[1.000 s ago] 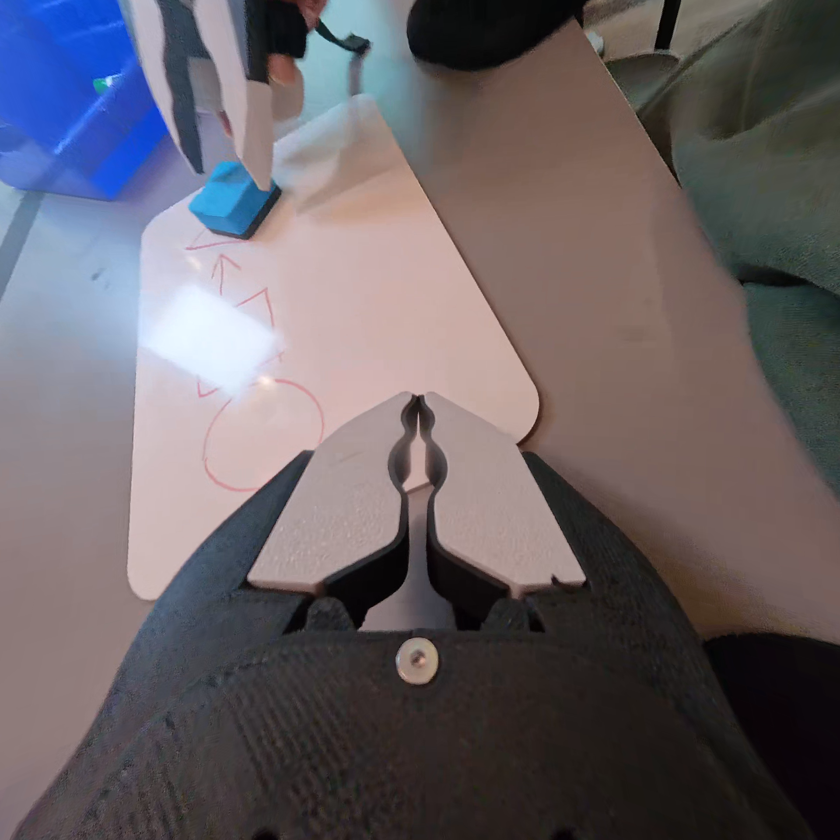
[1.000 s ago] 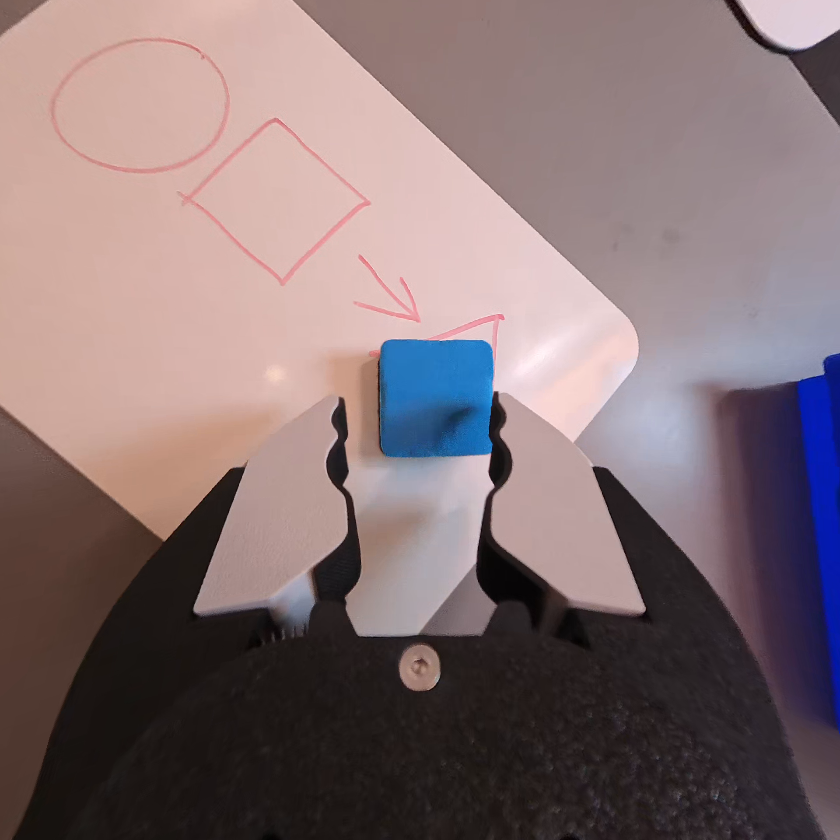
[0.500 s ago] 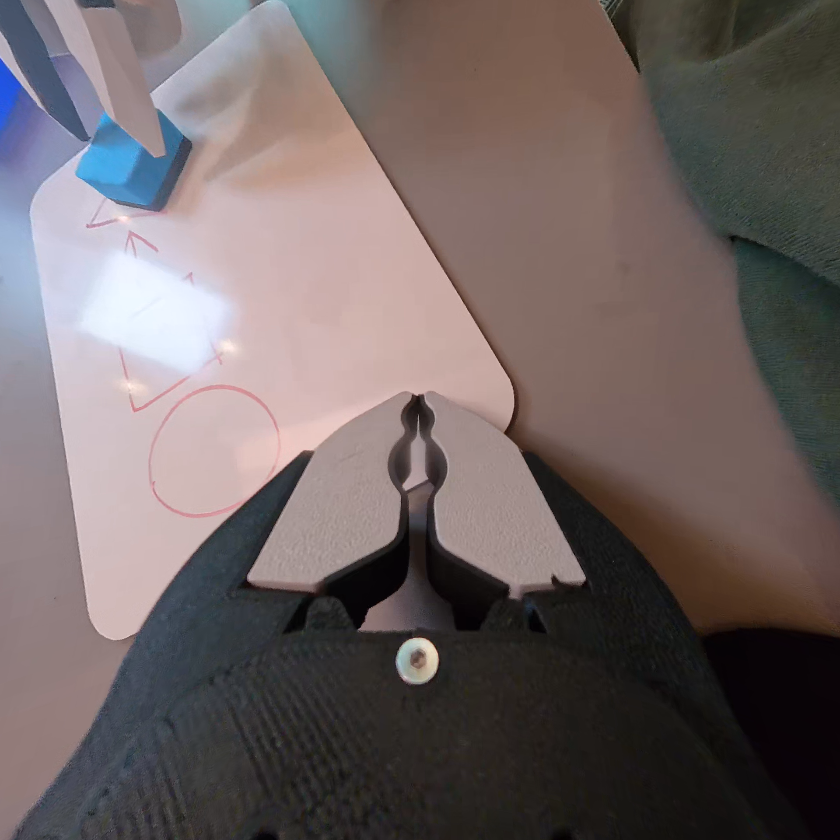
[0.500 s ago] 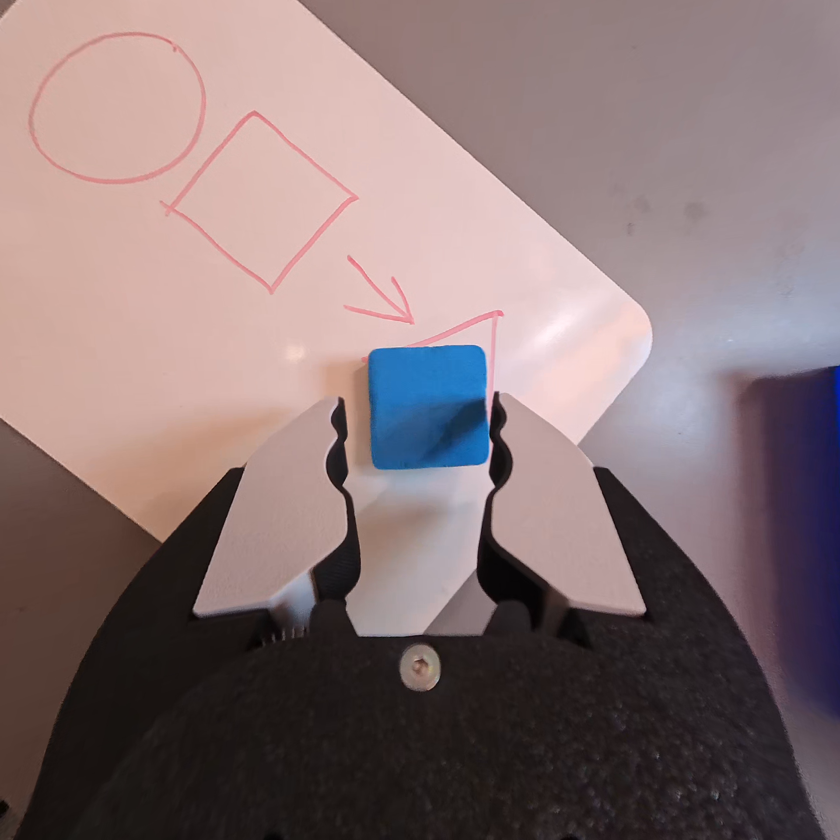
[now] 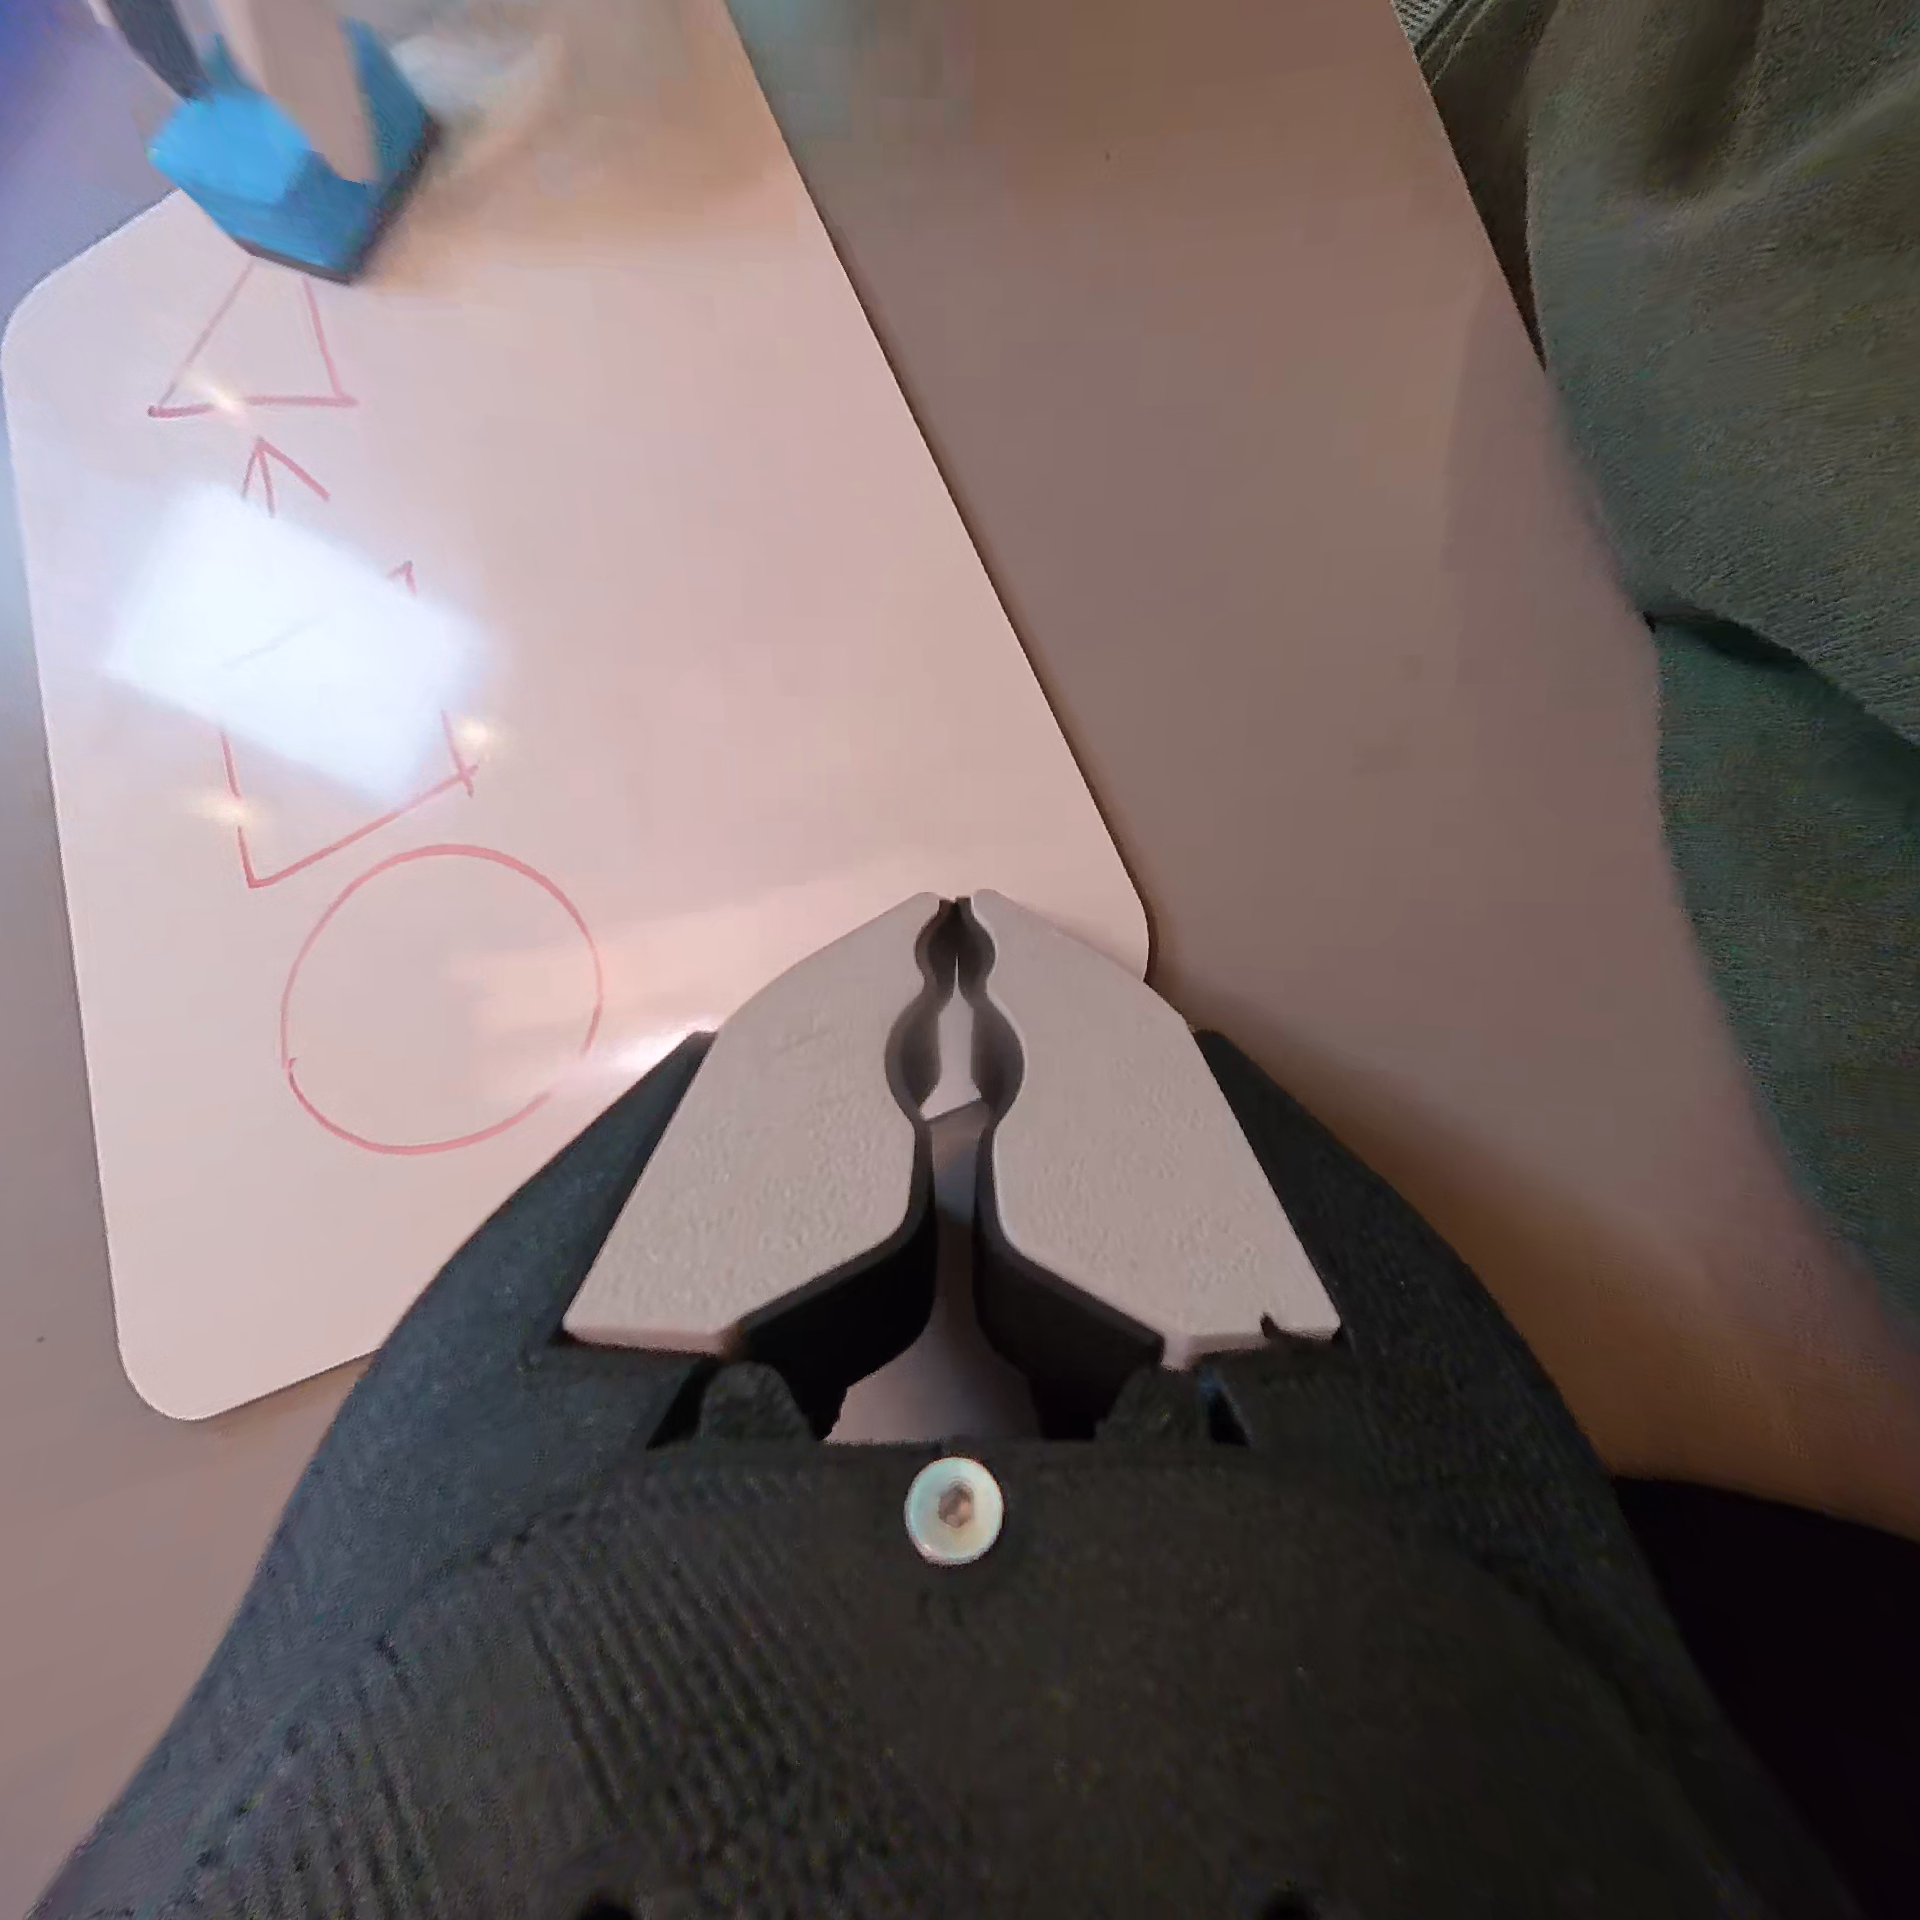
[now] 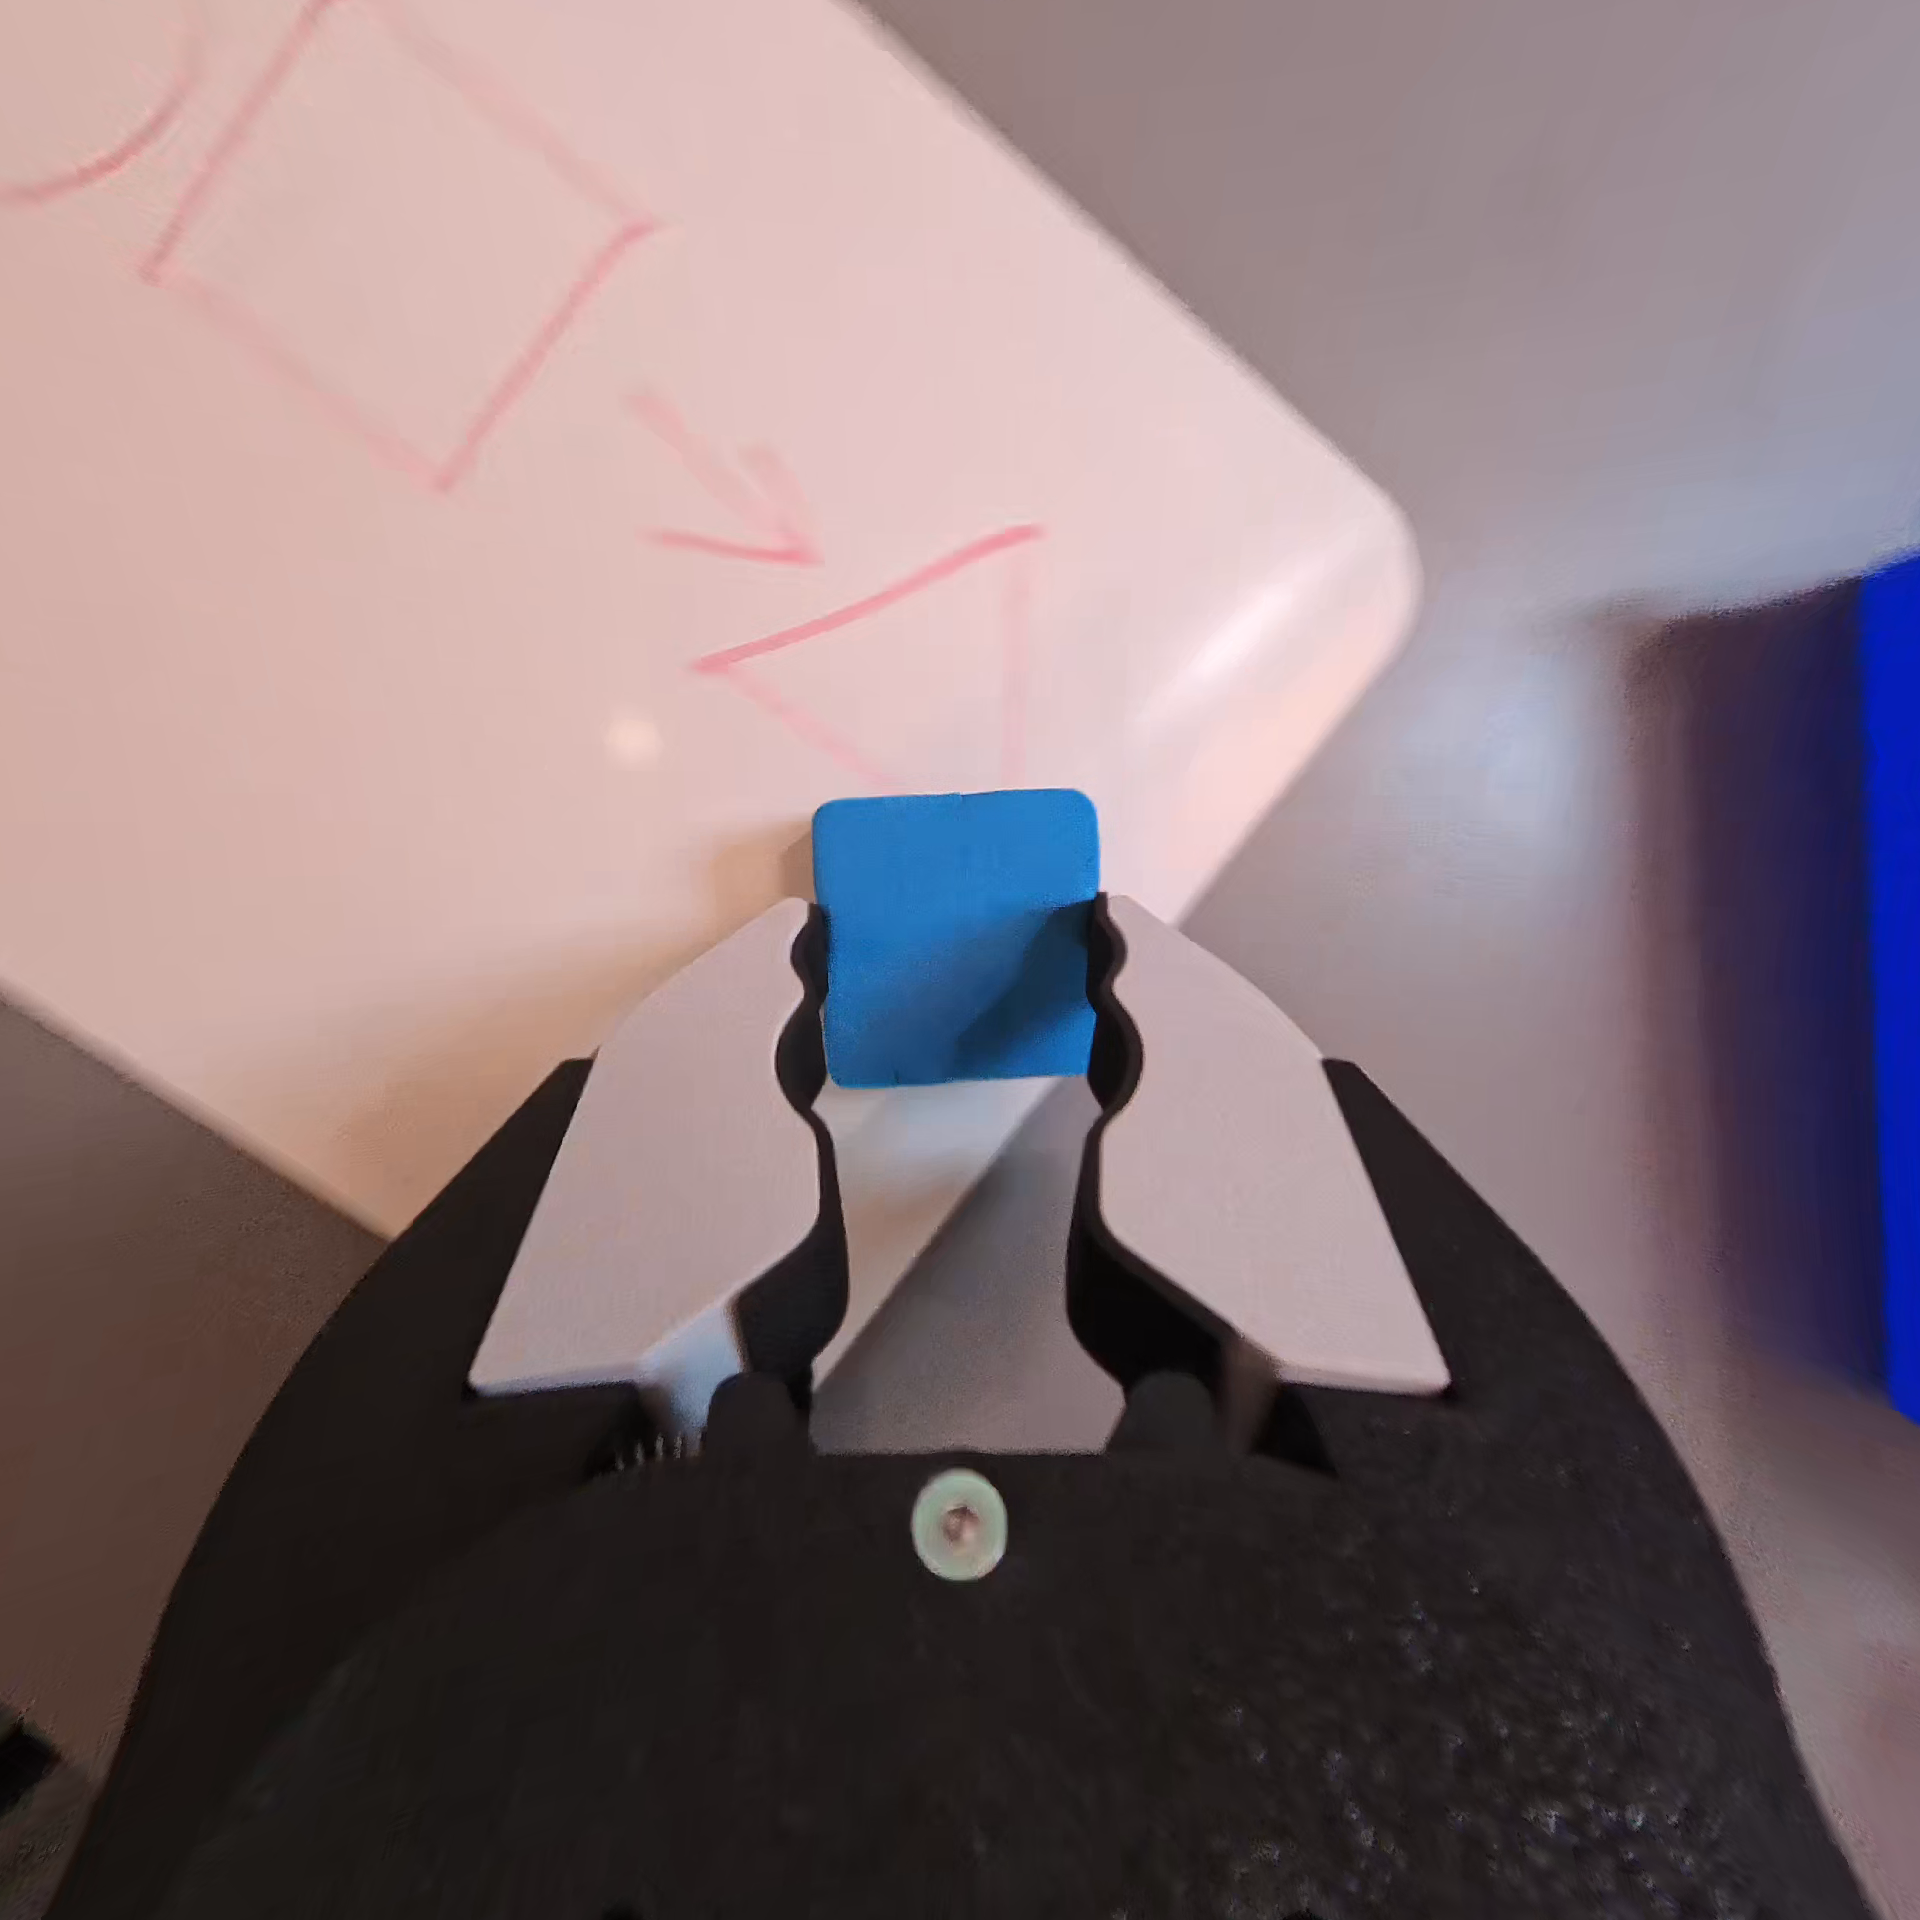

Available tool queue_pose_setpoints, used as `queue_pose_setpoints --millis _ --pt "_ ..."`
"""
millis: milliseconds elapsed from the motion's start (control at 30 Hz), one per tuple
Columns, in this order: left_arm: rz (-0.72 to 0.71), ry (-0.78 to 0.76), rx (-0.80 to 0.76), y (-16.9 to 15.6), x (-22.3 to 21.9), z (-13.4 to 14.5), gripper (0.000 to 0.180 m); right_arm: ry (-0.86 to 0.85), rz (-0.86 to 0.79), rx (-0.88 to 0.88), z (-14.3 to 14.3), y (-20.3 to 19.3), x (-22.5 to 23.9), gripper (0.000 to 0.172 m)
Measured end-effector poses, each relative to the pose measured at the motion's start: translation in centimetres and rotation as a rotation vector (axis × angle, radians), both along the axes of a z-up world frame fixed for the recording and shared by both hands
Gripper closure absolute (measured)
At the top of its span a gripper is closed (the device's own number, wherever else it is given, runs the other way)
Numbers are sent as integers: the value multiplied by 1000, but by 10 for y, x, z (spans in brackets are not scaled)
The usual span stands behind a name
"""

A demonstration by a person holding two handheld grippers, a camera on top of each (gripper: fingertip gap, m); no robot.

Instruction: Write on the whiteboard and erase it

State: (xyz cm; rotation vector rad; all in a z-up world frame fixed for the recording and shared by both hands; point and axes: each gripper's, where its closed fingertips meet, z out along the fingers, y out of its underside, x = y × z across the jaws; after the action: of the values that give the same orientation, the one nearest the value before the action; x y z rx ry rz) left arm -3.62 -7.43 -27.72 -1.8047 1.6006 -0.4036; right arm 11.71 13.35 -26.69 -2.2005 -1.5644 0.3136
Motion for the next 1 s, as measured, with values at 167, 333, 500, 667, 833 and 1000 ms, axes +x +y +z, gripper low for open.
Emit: queue_pose_setpoints --millis 167,333,500,667,833,1000 --pt "24 14 10 2 2 0 180 89 105 -21 -1 -19 -45 124" --pt "18 6 -6 1 2 0 180 18 15 -56 -1 12 -14 124" --pt "37 11 2 1 2 -1 180 116 124 -42 -1 -9 -64 124" --pt "35 7 -4 1 2 -1 180 66 -13 -59 -1 19 -8 124" --pt "34 -5 -8 -2 5 -1 180 146 99 -19 -1 -3 -59 124" --pt "35 6 7 -2 5 0 180 61 77 -50 -1 -7 -10 124"
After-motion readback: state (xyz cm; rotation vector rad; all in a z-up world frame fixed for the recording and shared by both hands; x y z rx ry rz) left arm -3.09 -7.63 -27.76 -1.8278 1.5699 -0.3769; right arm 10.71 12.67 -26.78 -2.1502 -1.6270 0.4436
